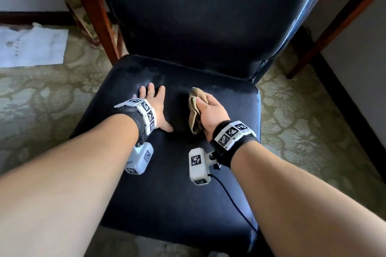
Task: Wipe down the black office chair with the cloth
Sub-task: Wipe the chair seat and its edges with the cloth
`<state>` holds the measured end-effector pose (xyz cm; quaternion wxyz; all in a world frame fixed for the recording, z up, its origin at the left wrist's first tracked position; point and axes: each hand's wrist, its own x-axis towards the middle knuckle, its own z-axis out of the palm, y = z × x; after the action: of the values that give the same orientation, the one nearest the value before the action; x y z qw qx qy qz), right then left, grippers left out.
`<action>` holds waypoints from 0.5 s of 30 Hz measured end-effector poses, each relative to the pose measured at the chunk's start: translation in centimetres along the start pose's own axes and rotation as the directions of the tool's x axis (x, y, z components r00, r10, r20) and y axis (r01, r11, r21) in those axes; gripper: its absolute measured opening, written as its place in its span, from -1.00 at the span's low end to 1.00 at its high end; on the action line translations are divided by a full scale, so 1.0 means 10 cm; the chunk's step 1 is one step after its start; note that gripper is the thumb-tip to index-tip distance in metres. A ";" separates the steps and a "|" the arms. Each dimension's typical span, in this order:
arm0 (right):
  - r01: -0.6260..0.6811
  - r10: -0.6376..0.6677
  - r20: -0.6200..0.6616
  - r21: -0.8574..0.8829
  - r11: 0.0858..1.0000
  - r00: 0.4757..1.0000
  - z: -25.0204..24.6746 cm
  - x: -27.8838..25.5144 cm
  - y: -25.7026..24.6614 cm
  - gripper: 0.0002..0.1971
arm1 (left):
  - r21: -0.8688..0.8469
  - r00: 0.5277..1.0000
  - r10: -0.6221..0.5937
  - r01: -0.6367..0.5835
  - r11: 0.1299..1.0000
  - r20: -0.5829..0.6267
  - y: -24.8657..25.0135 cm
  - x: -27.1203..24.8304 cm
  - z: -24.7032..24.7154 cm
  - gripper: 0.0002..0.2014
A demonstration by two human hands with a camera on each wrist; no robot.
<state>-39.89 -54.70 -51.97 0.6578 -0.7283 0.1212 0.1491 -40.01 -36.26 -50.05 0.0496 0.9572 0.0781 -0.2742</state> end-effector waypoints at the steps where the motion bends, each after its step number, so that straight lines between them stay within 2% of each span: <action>1: 0.002 -0.003 0.015 0.010 1.000 1.000 -0.09 -0.05 -0.07 -0.78 | -0.014 1.000 0.011 -0.011 1.000 -0.009 0.02 -0.04 -0.01 0.48; 4: 0.017 -0.017 -0.002 0.086 0.996 1.000 -0.48 -0.21 -0.26 -0.88 | -0.170 0.999 0.041 -0.044 0.984 -0.022 0.21 -0.26 -0.01 0.20; 6: 0.042 -0.036 -0.044 0.145 0.989 0.998 -0.73 -0.36 -0.35 -0.90 | -0.248 0.995 0.095 -0.093 0.964 -0.005 0.53 -0.45 0.08 0.09; 8: 0.055 -0.045 -0.078 0.137 0.989 0.996 -0.92 -0.48 -0.32 -0.89 | -0.214 0.990 0.133 -0.120 0.970 0.050 0.92 -0.60 0.28 0.03; 10: 0.072 -0.068 -0.078 0.044 0.996 0.995 -1.06 -0.60 -0.18 -0.88 | -0.124 0.994 0.093 -0.087 0.989 0.051 1.21 -0.67 0.51 0.02; 13: 0.115 -0.125 -0.071 -0.135 0.984 0.990 -1.23 -0.72 0.04 -0.76 | -0.062 0.998 0.065 -0.066 0.996 -0.013 1.26 -0.63 0.66 0.06; 15: 0.096 -0.104 -0.069 -0.117 0.988 0.992 -1.34 -0.77 0.06 -0.75 | -0.066 0.996 0.084 -0.083 0.994 0.012 1.21 -0.60 0.64 0.06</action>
<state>-46.49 -68.23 -48.40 0.6169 -0.7748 0.1004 0.0951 -46.23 -49.80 -51.61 0.0928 0.9555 0.0465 -0.2761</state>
